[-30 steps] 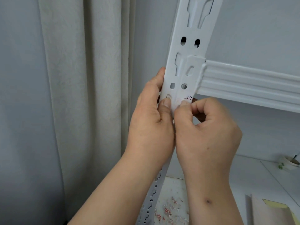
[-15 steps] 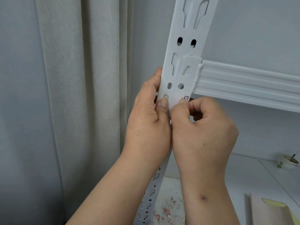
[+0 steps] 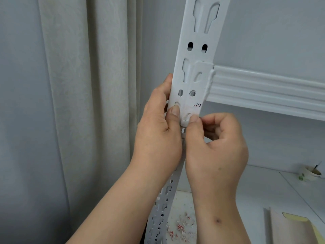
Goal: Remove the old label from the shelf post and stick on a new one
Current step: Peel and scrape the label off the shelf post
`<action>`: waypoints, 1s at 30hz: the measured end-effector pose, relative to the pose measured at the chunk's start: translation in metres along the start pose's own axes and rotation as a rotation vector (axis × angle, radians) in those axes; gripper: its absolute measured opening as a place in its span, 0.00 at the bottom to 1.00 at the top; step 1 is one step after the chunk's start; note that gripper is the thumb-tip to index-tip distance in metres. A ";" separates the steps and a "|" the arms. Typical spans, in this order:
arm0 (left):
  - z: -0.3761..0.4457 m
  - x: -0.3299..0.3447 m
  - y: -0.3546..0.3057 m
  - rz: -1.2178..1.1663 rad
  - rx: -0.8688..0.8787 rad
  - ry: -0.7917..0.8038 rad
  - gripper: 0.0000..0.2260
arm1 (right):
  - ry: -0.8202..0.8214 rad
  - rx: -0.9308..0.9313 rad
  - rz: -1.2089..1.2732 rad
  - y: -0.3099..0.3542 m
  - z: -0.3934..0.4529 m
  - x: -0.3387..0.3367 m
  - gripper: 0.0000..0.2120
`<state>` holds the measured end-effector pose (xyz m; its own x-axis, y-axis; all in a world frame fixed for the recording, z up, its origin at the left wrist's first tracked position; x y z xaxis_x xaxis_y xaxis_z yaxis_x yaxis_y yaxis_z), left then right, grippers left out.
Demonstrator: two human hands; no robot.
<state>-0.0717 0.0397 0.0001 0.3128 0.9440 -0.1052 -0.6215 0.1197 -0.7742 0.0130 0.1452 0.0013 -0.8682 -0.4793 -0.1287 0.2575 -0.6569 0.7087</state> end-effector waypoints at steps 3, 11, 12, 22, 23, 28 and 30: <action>0.000 -0.001 -0.003 0.000 0.010 0.009 0.24 | -0.047 -0.010 0.011 0.005 0.003 -0.003 0.07; -0.001 -0.001 -0.003 -0.005 0.023 0.005 0.25 | -0.066 -0.077 -0.093 0.014 0.009 0.000 0.09; -0.001 -0.001 -0.002 -0.003 0.026 0.004 0.25 | -0.063 -0.084 -0.098 0.014 0.009 0.000 0.09; -0.002 -0.001 0.002 -0.031 0.025 -0.018 0.24 | -0.080 -0.164 -0.195 0.021 0.009 -0.003 0.11; -0.002 -0.001 0.001 -0.029 0.020 -0.019 0.24 | -0.084 -0.171 -0.199 0.022 0.009 -0.003 0.11; -0.003 -0.001 0.000 -0.009 -0.005 -0.030 0.24 | -0.121 -0.236 -0.245 0.026 0.007 -0.003 0.12; -0.003 -0.001 0.000 0.006 -0.021 -0.030 0.23 | -0.128 -0.256 -0.265 0.028 0.007 -0.003 0.13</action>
<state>-0.0695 0.0375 -0.0016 0.2870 0.9536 -0.0914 -0.6077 0.1074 -0.7869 0.0195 0.1323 0.0262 -0.9605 -0.2080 -0.1851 0.1011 -0.8800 0.4641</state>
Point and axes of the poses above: each hand's wrist, its own z-axis towards the middle knuckle, its own x-axis out of the palm, y = z × x, the point moved 8 cm from there along z, towards the middle knuckle, and after that the axes turned 10 degrees about y, right-handed, at the moved point
